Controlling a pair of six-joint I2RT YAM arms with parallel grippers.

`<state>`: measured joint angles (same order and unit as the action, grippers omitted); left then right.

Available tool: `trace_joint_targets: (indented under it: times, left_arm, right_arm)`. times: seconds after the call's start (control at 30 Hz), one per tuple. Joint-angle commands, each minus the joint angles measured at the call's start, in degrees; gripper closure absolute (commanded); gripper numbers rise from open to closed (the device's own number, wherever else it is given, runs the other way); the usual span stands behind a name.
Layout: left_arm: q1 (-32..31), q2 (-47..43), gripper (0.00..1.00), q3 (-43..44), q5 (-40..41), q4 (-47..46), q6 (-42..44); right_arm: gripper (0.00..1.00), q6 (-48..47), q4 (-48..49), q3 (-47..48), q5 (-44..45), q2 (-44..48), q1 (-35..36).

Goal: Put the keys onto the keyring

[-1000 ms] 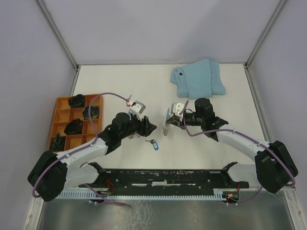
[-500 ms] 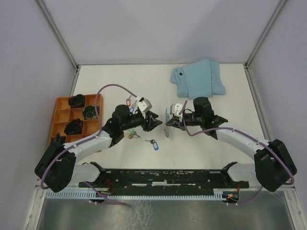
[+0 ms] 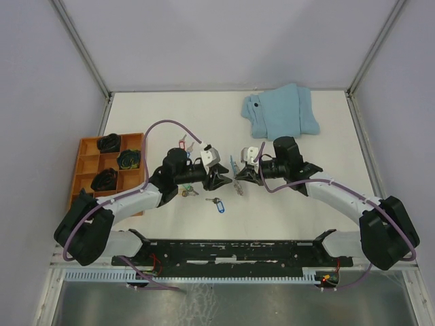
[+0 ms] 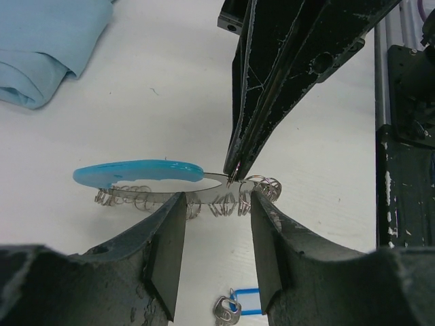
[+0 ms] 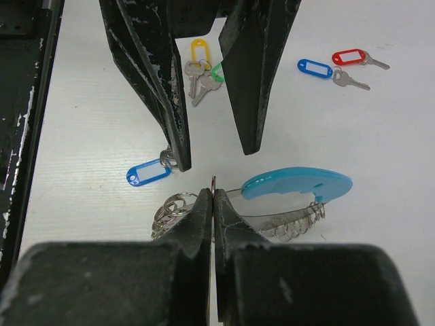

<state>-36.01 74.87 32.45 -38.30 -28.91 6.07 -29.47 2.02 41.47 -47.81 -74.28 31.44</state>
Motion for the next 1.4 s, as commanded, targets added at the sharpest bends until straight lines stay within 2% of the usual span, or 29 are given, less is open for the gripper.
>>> trace_joint_targets:
  times: [0.0,0.3,0.93,1.13,1.33,1.37]
  left_arm:
    - [0.1,0.6,0.51,1.9,-3.1,-3.6,3.3]
    - [0.1,2.3,0.61,2.4,-5.0,-5.0,3.2]
    - [0.1,5.3,0.72,3.8,-6.7,-5.6,3.1]
    - [0.1,5.5,0.80,4.0,-7.5,-6.7,2.5]
    - [0.1,5.7,0.97,4.5,-9.9,-6.0,2.3]
    - [0.1,5.9,0.97,5.2,-10.5,-4.0,2.8]
  right_arm:
    - [0.99,-0.7,1.3,2.9,-2.6,-0.1,-0.2]
    - [0.99,-0.7,1.6,3.2,-3.8,-0.7,-0.2]
    - [0.99,-0.3,2.0,3.2,-6.5,-0.8,-0.2]
    - [0.99,-0.2,1.7,3.3,-7.4,-1.3,-0.2]
    - [0.99,-0.6,1.1,3.6,-7.8,-2.1,-0.2]
    - [0.99,-0.7,1.0,3.7,-7.8,-2.1,-0.2]
